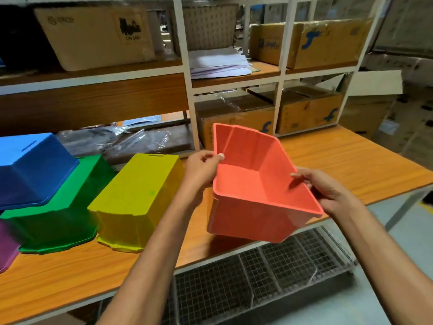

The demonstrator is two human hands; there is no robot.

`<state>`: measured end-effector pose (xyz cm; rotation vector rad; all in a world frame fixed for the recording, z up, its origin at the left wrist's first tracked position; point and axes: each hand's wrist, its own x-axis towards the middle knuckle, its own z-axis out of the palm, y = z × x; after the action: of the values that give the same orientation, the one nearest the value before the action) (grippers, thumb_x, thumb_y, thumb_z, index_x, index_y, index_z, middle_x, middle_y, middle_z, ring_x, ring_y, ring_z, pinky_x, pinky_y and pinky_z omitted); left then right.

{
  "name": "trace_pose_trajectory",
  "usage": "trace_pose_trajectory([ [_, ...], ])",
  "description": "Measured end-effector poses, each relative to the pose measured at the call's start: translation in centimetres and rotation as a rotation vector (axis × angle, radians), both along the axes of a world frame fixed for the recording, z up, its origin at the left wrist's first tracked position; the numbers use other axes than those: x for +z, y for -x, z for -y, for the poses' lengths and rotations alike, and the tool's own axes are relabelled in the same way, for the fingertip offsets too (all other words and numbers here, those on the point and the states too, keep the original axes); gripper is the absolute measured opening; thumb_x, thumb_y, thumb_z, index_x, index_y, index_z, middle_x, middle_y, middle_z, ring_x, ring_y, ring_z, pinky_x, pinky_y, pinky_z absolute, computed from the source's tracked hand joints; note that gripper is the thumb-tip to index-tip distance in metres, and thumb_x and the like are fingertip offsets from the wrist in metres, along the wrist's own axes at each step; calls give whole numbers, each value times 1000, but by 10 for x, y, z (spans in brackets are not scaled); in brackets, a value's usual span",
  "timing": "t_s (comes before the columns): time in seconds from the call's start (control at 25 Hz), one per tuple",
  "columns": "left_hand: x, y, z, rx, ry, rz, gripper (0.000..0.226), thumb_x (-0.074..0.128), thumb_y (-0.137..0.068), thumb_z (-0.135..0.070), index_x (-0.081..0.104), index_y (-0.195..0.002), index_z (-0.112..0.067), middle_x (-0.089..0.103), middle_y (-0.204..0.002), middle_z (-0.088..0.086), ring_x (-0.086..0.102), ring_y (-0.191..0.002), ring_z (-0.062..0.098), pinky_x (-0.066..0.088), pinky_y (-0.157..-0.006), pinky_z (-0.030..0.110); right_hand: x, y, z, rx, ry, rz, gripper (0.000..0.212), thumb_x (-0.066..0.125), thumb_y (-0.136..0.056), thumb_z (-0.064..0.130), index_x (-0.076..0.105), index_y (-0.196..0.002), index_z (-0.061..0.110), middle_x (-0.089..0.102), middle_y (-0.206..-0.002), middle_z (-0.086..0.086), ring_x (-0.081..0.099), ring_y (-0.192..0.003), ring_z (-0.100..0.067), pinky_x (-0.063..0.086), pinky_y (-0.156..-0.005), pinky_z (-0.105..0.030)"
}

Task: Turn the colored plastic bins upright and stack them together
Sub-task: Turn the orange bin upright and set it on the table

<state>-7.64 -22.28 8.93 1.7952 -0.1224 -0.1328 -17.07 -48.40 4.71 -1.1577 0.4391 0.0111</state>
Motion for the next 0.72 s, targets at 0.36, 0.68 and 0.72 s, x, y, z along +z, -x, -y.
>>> trace_pose_trajectory([
  [0.36, -43, 22, 50, -205, 175, -356, 21, 69, -93, -27, 77, -106, -12, 79, -101, 8, 71, -72, 15, 55, -66, 29, 1, 90, 76, -70, -160, -50, 45, 73, -77, -6, 70, -120, 7, 69, -99, -6, 55, -68, -8, 54, -82, -16],
  [0.68, -66, 98, 157, -452, 155, -193, 45, 61, -100, -25, 57, -141, -41, 67, -128, -8, 68, -99, 6, 55, -66, 22, -35, 170, 160, -261, 246, 115, 62, 53, -93, -17, 59, -142, 21, 65, -129, -11, 70, -89, -8, 59, -72, -21],
  [0.72, -70, 106, 175, -470, 177, -181, 49, 64, -97, -23, 55, -142, -41, 66, -130, -7, 69, -105, 7, 56, -69, 24, -39, 178, 176, -266, 310, 135, 65, 54, -93, -16, 58, -144, 25, 64, -134, -9, 69, -87, -5, 58, -74, -21],
])
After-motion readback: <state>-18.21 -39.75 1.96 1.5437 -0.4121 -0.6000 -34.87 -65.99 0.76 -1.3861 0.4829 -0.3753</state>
